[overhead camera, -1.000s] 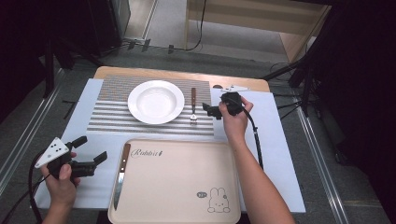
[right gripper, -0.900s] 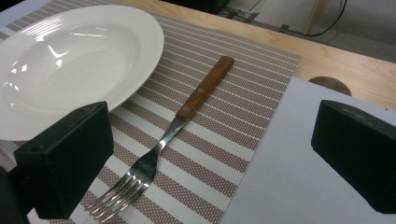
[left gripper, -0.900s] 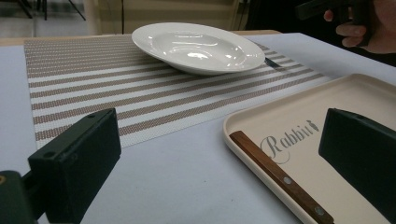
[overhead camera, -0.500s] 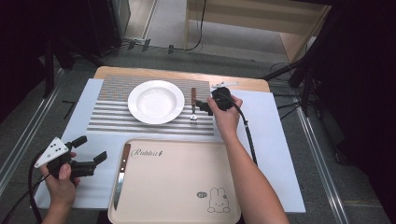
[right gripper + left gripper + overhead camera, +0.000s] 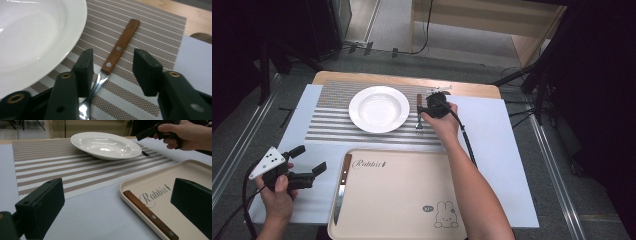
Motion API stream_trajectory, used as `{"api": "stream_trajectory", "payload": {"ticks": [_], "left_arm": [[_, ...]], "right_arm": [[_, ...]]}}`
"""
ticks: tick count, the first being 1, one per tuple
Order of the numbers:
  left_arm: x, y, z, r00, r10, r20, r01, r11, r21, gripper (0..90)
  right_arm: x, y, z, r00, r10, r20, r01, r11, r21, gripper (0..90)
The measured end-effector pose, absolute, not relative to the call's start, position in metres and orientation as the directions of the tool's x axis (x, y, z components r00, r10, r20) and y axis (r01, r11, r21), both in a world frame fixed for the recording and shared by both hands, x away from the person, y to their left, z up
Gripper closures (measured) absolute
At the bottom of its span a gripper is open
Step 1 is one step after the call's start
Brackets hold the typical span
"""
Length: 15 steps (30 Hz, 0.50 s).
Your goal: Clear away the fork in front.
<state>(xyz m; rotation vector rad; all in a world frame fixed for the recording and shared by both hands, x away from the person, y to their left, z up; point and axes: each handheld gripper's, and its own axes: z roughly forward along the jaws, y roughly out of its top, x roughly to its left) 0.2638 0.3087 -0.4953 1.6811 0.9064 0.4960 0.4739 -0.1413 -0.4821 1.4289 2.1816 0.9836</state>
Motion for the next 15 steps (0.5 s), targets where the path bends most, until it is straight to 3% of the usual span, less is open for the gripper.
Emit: {"api": "stream_trajectory", "payload": {"ticks": [5,15], "left_arm": [[0.264,0.309,-0.495,0.621,0.774,-0.126,0.313,-0.098,0.945,0.0],[0.264,0.309,-0.495,0.62,0.775,-0.125,0.312,-0.097,0.945,0.0]], "right_arm": [[0.482,-0.135,-0.486,-0.416,0.904,0.099,0.697,0.247,0.673,63.8],[0.493,-0.13,-0.489,-0.343,0.929,0.138,0.763,0.19,0.618,66.2]]}}
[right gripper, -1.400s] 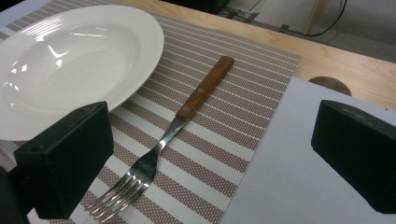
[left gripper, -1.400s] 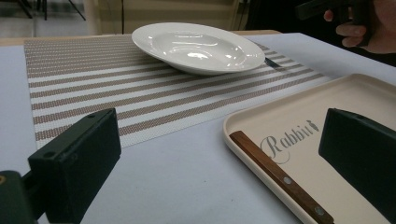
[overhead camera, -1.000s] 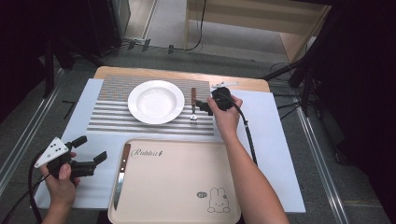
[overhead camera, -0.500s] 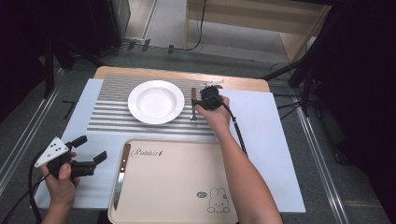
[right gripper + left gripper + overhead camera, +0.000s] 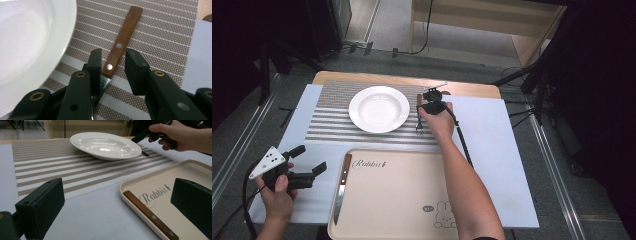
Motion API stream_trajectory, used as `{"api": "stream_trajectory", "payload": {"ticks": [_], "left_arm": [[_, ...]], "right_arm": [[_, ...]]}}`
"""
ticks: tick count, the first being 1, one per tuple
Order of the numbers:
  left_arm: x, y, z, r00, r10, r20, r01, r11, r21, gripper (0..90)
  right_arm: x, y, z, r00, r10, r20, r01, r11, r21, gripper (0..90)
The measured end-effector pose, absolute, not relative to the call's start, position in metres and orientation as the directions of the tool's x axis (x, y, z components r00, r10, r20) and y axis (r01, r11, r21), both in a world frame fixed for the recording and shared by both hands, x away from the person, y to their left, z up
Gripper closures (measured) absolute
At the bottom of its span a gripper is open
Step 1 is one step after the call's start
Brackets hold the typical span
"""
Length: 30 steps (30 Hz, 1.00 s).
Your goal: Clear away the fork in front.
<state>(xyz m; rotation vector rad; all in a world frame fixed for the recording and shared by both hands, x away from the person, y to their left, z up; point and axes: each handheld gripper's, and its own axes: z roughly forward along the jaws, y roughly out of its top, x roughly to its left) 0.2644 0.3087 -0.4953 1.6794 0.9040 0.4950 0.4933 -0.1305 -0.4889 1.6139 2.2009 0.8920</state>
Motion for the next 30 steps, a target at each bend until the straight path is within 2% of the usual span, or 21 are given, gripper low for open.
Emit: {"api": "stream_trajectory", "payload": {"ticks": [6,14,24,30], "left_arm": [[0.264,0.309,-0.495,0.62,0.775,-0.126,0.312,-0.095,0.945,0.0],[0.265,0.309,-0.495,0.62,0.774,-0.126,0.313,-0.097,0.945,0.0],[0.266,0.308,-0.496,0.623,0.773,-0.124,0.314,-0.102,0.944,0.0],[0.265,0.308,-0.496,0.622,0.773,-0.124,0.315,-0.102,0.943,0.0]], "right_arm": [[0.498,-0.131,-0.496,-0.32,0.929,0.186,0.78,0.147,0.608,65.8],[0.502,-0.125,-0.5,-0.309,0.942,0.133,0.779,0.171,0.603,63.5],[0.501,-0.132,-0.497,-0.288,0.951,0.117,0.801,0.172,0.574,72.8],[0.499,-0.139,-0.497,-0.317,0.946,0.075,0.792,0.22,0.569,73.3]]}}
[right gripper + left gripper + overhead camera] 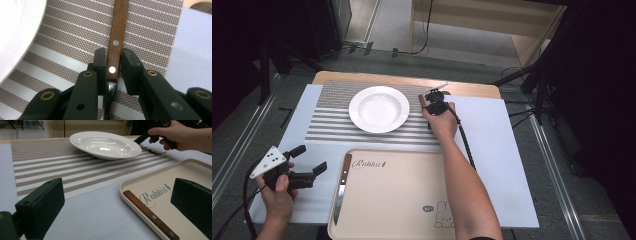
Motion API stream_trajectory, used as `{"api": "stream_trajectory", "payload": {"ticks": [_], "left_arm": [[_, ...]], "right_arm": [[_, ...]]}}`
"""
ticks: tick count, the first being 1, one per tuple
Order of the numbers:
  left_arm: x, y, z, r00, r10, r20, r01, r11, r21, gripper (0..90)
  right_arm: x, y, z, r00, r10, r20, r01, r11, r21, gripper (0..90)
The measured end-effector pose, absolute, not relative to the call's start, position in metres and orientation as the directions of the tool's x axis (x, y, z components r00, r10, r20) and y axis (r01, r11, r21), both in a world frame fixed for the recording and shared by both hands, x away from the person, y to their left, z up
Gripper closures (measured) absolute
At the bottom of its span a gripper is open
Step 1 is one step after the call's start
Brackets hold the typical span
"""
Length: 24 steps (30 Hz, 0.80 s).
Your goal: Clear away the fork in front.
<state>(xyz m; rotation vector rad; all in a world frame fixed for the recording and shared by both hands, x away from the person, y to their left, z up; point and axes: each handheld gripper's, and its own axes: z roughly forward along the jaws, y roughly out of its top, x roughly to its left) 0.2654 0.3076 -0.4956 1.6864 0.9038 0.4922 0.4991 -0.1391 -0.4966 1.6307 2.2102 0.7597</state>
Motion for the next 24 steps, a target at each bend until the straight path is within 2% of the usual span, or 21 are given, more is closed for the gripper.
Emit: {"api": "stream_trajectory", "payload": {"ticks": [3,5,8,9,11,17,24], "left_arm": [[0.265,0.308,-0.496,0.62,0.774,-0.124,0.316,-0.102,0.943,0.0],[0.265,0.308,-0.496,0.62,0.774,-0.124,0.316,-0.101,0.943,0.0],[0.265,0.308,-0.496,0.621,0.774,-0.124,0.315,-0.102,0.944,0.0],[0.265,0.307,-0.496,0.62,0.774,-0.124,0.316,-0.102,0.943,0.0],[0.265,0.307,-0.495,0.621,0.775,-0.12,0.313,-0.104,0.944,0.0],[0.263,0.302,-0.494,0.624,0.777,-0.082,0.304,-0.144,0.942,0.0],[0.263,0.298,-0.49,0.626,0.778,-0.059,0.298,-0.168,0.94,0.0]], "right_arm": [[0.5,-0.135,-0.498,-0.341,0.939,0.038,0.772,0.257,0.581,66.4],[0.499,-0.131,-0.499,-0.329,0.944,0.014,0.765,0.258,0.59,65.6],[0.499,-0.13,-0.5,-0.307,0.952,0.019,0.772,0.237,0.59,67.1],[0.499,-0.131,-0.499,-0.31,0.951,0.018,0.771,0.24,0.59,73.2],[0.499,-0.132,-0.499,-0.303,0.953,0.025,0.778,0.232,0.584,75.4],[0.497,-0.133,-0.499,-0.298,0.954,0.032,0.775,0.222,0.592,76.0],[0.489,-0.141,-0.495,-0.316,0.943,0.101,0.754,0.185,0.63,76.1]]}}
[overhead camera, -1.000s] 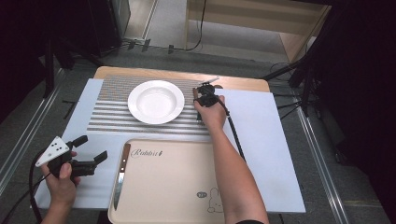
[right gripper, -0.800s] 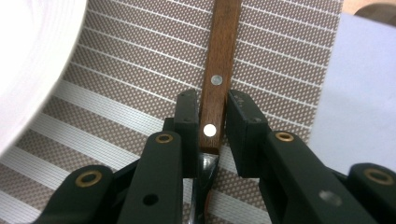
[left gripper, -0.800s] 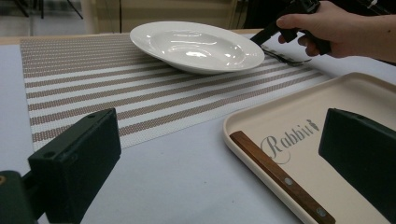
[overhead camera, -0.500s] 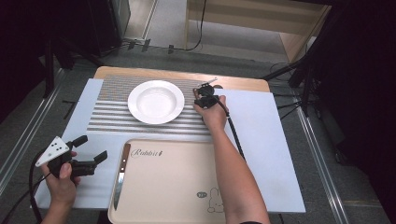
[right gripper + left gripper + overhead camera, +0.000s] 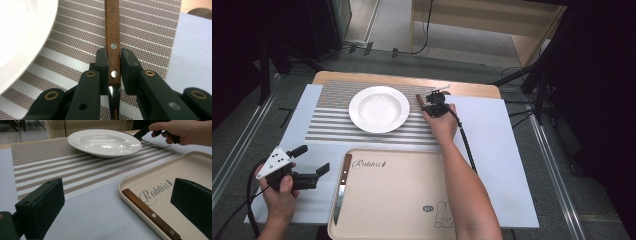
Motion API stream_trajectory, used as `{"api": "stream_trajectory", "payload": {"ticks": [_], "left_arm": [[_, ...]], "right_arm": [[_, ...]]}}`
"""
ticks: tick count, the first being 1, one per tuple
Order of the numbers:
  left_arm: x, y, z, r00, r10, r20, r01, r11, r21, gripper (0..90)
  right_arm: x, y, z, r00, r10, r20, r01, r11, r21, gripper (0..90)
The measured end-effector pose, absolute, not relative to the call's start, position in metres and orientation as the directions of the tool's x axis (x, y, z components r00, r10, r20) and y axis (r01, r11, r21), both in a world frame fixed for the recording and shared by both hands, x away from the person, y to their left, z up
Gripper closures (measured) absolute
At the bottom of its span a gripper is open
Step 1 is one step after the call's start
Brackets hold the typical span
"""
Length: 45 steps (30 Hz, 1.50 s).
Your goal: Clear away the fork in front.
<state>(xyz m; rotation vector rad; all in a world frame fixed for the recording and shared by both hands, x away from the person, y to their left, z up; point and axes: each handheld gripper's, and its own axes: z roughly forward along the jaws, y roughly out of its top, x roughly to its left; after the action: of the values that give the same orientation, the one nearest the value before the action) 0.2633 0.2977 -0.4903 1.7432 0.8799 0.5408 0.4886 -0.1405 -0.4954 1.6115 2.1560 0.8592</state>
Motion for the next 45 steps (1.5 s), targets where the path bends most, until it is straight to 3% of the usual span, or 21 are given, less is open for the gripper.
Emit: {"api": "stream_trajectory", "payload": {"ticks": [10,45], "left_arm": [[0.26,0.285,-0.466,0.635,0.769,-0.077,0.273,-0.13,0.953,0.0],[0.313,0.205,-0.431,0.746,0.653,-0.133,0.271,-0.115,0.956,0.0]], "right_arm": [[0.466,-0.155,-0.481,-0.344,0.921,0.181,0.689,0.117,0.715,76.2],[0.407,-0.169,-0.451,-0.488,0.845,0.217,0.504,0.07,0.861,76.1]]}}
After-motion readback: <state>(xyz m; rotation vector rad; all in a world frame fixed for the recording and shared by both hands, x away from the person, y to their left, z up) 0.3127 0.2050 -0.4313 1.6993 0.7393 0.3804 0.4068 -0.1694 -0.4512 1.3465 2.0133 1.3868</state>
